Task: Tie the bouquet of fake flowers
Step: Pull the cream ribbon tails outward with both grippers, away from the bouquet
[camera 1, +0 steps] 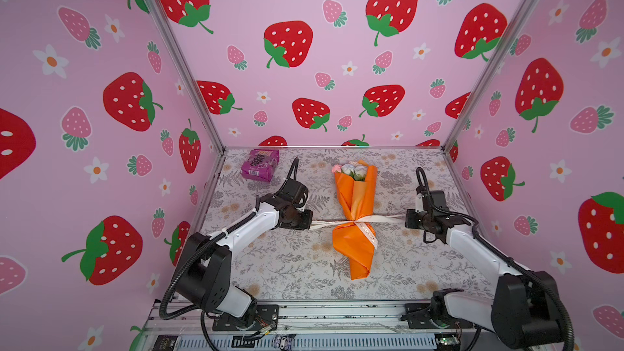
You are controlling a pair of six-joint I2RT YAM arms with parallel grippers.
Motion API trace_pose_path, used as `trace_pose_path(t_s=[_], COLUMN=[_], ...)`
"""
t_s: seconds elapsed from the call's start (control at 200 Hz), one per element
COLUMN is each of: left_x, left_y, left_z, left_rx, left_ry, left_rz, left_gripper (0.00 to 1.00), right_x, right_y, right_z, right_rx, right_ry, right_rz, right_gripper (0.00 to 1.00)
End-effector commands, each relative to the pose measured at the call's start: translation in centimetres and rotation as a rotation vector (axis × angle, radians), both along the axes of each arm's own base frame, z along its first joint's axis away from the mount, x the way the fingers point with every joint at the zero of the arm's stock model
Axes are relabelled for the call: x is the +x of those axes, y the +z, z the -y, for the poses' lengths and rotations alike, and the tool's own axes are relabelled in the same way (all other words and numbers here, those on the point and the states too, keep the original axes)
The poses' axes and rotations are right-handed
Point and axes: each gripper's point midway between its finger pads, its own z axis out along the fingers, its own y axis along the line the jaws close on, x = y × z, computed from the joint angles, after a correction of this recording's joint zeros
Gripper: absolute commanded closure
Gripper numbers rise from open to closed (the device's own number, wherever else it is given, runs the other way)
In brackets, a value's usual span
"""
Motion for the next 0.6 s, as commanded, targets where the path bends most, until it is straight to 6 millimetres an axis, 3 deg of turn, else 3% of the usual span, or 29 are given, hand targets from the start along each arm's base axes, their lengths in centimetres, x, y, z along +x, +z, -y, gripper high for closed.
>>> trace_pose_path(t_s=[0.0, 0.36, 0.515, 0.595], left_x=[-1.9, -1.5, -1.1, -0.4], left_y=[-2.0, -4.7, -3.3, -1.4], left_z=[-4.1, -5.5, -3.4, -3.0], left_rx=[0.182, 0.294, 0.181, 0.156], left_ry=[0.077, 0.060, 0.001, -0.002], left_rz=[-0.077, -0.098, -0.066, -0.008], left_gripper=[1.00, 1.00, 1.00, 0.78], right_x=[-0.6, -0.7, 0.2, 0.4], right_y=[-0.4, -2.1, 0.1, 2.2], right_z=[4.8, 4.7, 0.1, -1.7], right_rx=[-0.141, -0.144, 0.042, 0.117], right_ry=[-0.174, -0.167, 0.023, 0.110], right_rz=[-0.001, -0.045, -0.001, 0.040], right_gripper=[1.00, 1.00, 0.97, 0.80])
